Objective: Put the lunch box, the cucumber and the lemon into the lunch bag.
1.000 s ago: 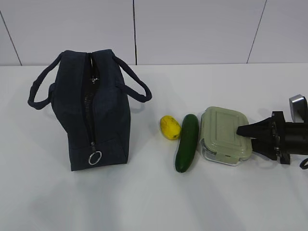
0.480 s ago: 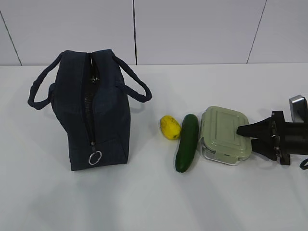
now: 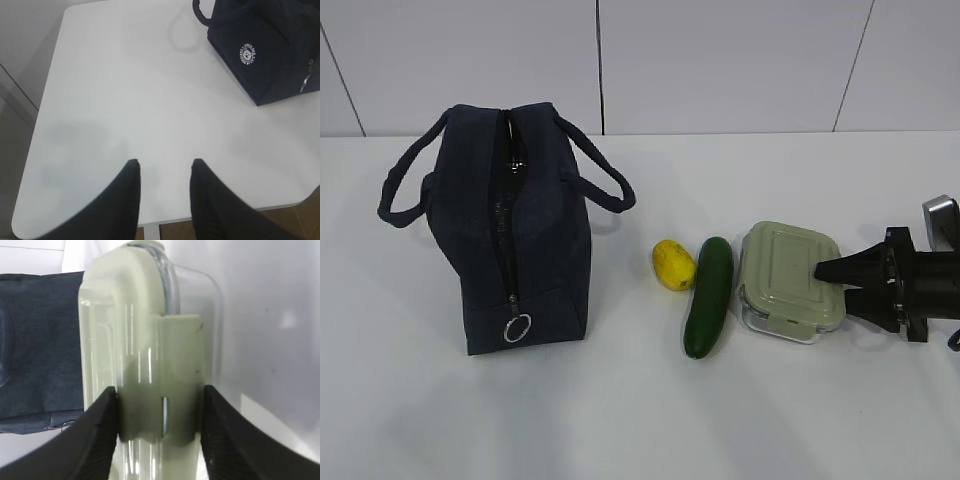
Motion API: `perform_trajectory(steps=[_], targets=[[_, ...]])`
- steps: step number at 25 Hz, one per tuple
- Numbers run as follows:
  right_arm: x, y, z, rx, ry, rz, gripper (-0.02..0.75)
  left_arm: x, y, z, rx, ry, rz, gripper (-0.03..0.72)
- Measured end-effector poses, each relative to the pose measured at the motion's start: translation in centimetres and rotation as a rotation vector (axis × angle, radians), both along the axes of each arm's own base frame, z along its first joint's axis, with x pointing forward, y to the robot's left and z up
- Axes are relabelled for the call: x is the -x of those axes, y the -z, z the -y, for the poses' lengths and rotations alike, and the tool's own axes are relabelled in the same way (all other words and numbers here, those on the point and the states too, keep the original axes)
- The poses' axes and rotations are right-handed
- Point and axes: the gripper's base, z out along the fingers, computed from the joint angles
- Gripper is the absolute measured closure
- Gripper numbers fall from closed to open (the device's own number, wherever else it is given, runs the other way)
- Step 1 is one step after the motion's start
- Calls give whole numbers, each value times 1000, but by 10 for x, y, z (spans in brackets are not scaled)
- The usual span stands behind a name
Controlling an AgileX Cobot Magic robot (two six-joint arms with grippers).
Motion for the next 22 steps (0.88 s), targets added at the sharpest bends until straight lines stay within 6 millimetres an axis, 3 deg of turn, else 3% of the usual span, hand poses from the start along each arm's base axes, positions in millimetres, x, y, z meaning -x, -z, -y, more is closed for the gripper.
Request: perform_trajectory(steps=[22], targets=[[-2,-11,1,9,26,-7,367,0,0,0,0,0,0,443]])
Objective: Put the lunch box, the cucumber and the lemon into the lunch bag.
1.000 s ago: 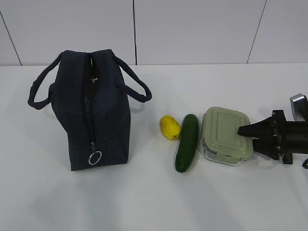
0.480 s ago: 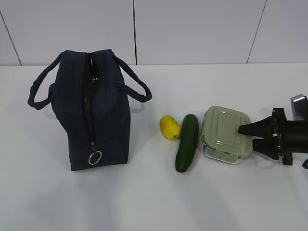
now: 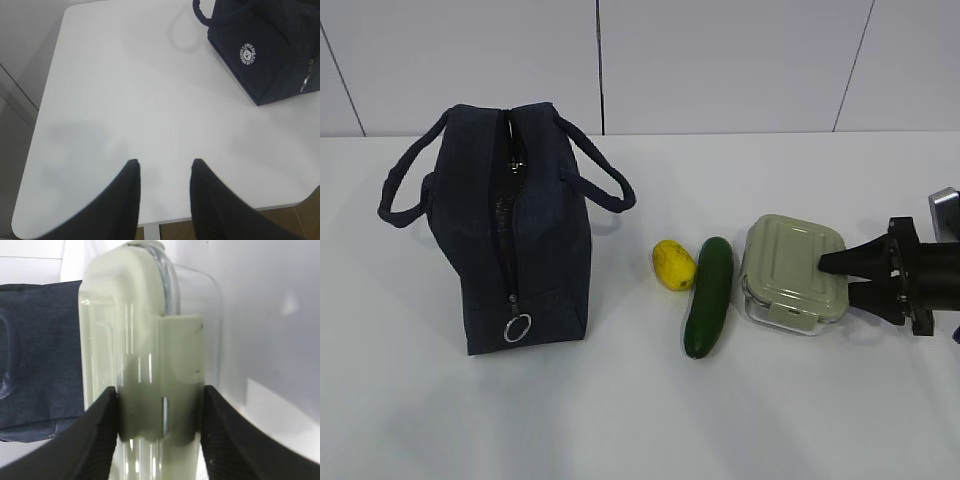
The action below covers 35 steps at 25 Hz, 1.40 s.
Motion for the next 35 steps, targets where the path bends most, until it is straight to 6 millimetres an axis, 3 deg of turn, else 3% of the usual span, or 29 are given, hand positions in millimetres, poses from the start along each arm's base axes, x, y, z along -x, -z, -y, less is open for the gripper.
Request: perform_trajectory(steps=[7,11,15,18,25,35], targets=[[-1,-10,0,10,2,28,367,0,-1,0,0,0,4,443],[-1,-11,0,1,12,17,367,0,-19,0,2,1,48,442],[-1,-11,0,-7,18,6,367,-20,-40,5,34,24,16,396],[-1,-11,0,-11,20,0,367,-46,-51,11,89,51,-31,352],[-1,-11,0,-15,23,-7,367,-120,-57,25,249,77,-131,338],[-2,-26,0,-8,30,27,367,-215,-37,46,403,155,-296,338]])
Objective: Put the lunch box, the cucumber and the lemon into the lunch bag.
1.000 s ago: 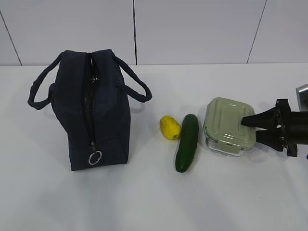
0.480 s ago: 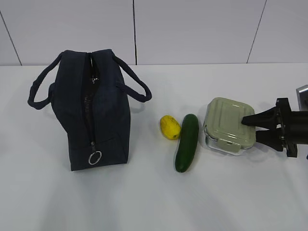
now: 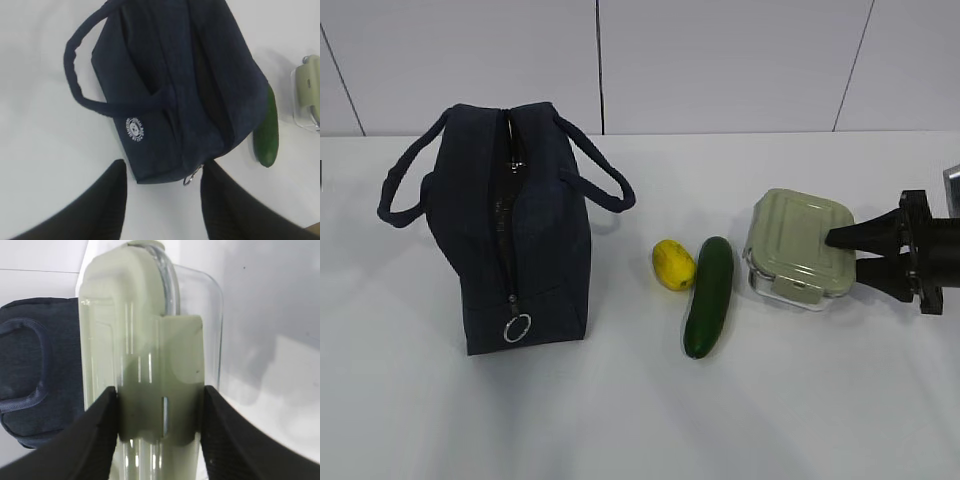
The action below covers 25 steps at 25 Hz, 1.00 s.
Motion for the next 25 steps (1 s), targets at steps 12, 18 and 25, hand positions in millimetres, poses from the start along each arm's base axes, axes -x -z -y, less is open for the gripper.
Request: perform_trajectory(steps=[12,18,25], targets=[[0,-1,0,-17,10,-23,367,-110,31,17,64,102,-135,338],[0,-1,0,-22,13,-30,368,-148,51,21,118,132,-222,338],[0,-1,0,-26,15,-38,368,-163,56,25,150,152,-243,338]])
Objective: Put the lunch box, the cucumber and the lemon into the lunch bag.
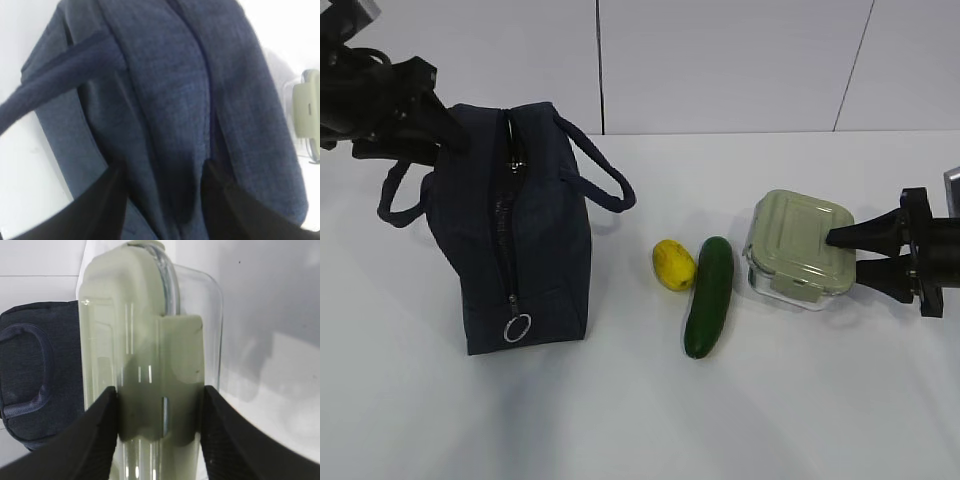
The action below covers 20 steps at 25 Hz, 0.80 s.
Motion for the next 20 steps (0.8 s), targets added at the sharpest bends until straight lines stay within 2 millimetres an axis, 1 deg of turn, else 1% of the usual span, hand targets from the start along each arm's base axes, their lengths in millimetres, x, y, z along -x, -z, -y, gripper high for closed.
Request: perform_trajectory(steps=[5,7,9,11,13,14,17,20], targets=[[0,0,0,-4,2,-8,368,-2,12,1,1,13,-44,340],[0,0,0,-5,3,-8,368,-3,13,1,0,15,-48,361],[0,-4,0,-2,6,-2,368,-2,13,1,1,17,-49,417],[-1,-10,0,1,9,13,368,-2,13,1,0,20,-51,510],[-4,-19,0,1,9,28,368,-2,13,1,3,21,-53,633],[-8,-24,0,0,10,35,368,-2,13,1,5,22,-54,668],[-20,-37,-9,0,-17,53,368,-2,13,2,5,23,-56,694],[-33,-50,-28,-3,-74,70,368,0,9,1,4,25,-46,696]])
